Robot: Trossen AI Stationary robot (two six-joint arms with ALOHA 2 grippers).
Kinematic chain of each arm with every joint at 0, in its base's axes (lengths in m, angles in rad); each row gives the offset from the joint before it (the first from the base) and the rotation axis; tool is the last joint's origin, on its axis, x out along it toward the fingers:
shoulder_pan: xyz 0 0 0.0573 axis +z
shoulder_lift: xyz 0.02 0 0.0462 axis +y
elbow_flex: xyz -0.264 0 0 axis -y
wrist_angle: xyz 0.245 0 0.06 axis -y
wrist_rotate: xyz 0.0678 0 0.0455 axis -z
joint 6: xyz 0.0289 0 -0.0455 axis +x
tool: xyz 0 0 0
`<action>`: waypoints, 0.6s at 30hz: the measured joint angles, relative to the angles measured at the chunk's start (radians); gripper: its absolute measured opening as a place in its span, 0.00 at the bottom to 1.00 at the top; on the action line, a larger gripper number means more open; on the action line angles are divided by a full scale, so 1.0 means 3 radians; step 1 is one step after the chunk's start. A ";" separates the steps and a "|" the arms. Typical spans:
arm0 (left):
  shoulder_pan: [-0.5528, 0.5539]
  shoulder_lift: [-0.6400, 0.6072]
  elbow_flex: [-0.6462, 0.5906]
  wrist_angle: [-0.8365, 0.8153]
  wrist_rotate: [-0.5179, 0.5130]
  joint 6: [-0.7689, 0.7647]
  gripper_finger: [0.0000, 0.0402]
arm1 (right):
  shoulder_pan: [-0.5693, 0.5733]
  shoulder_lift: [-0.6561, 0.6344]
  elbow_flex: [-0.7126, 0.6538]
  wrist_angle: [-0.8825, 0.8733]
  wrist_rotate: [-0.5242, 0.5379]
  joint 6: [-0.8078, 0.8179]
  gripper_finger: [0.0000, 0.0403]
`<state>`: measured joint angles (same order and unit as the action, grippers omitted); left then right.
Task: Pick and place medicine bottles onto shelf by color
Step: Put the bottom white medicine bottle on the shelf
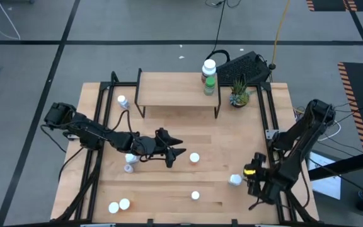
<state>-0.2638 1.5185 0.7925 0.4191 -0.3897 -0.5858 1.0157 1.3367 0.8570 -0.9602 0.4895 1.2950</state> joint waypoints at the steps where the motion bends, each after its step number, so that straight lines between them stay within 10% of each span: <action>1: 0.0000 0.0000 0.0000 0.0000 0.0000 0.0001 0.58 | -0.0001 -0.0090 0.0000 -0.0049 0.0062 0.0140 0.62; 18: -0.0023 0.0000 0.0000 -0.0009 -0.0005 -0.0014 0.58 | 0.0018 -0.0302 -0.0491 0.1299 0.0635 -0.0583 0.65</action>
<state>-0.2708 1.5185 0.7925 0.4164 -0.3912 -0.5901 1.0210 1.2461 0.7097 -0.5706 0.6801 1.1200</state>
